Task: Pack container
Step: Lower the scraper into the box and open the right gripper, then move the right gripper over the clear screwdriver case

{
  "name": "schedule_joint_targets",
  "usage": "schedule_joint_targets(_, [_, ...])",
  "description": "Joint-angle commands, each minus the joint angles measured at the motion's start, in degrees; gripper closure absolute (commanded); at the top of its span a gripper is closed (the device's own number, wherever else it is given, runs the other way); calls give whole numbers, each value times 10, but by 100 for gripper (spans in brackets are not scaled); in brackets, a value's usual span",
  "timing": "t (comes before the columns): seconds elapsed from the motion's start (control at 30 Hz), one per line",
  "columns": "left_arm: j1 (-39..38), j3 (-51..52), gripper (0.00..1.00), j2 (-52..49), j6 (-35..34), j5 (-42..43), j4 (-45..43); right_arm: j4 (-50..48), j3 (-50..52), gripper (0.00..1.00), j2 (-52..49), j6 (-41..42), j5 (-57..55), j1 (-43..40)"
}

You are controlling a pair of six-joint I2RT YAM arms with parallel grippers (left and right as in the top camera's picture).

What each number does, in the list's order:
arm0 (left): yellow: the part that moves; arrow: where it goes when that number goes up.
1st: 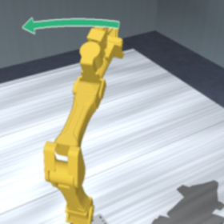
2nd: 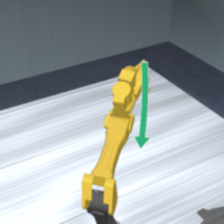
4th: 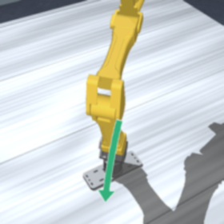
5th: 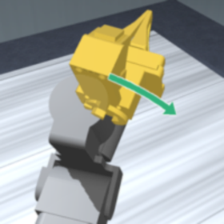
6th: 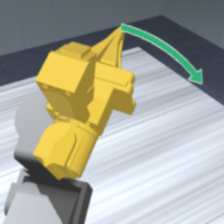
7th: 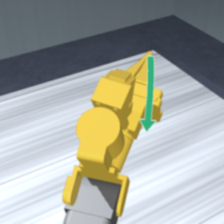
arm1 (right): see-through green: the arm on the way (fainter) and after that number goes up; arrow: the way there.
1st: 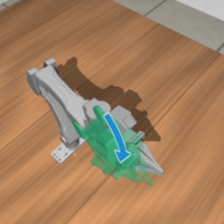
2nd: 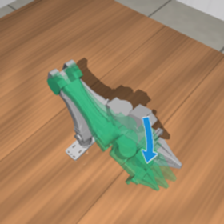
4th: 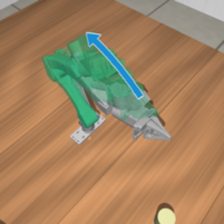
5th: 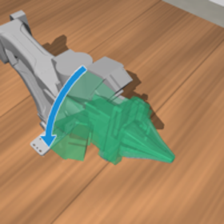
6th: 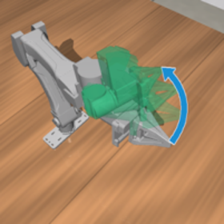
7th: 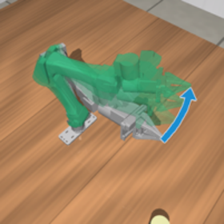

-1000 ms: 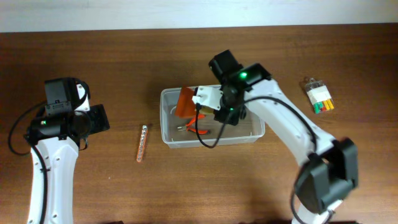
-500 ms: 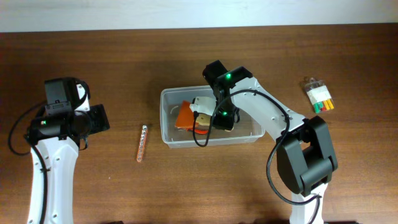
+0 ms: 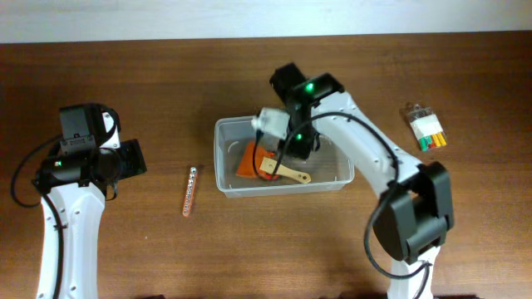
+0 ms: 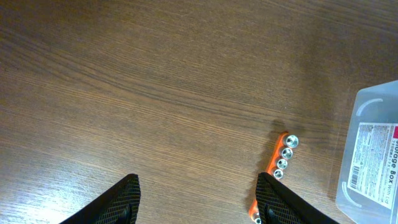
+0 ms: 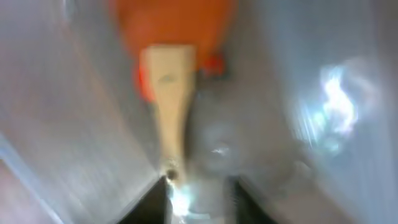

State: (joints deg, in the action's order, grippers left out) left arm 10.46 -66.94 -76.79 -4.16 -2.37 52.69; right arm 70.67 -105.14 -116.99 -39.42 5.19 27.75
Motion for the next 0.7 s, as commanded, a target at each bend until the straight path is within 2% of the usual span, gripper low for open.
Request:
schedule_joint_targets(0.0, [-1, 3, 38, 10, -1, -5, -1, 17, -97, 93, 67, 188, -103, -37])
schedule_joint_targets(0.03, [-1, 3, 38, 10, -1, -5, -1, 27, -117, 96, 72, 232, -118, -51])
schedule_joint_targets(0.1, [-1, 3, 38, 10, -1, -5, -1, 48, -145, 96, 80, 297, -126, -80])
schedule_joint_targets(0.13, [-1, 3, 38, 10, -1, -5, -1, 67, -161, 96, 84, 355, -125, -119])
schedule_joint_targets(0.23, [-1, 3, 38, 10, -1, -5, -1, 92, -158, 96, 85, 401, -116, -182])
schedule_joint_targets(0.4, [-1, 3, 38, 10, -1, -5, -2, 114, -108, 96, 78, 401, -71, -265])
schedule_joint_targets(0.67, [-1, 3, 38, 10, -1, -4, -1, 38, 66, 96, 78, 364, -41, -285])
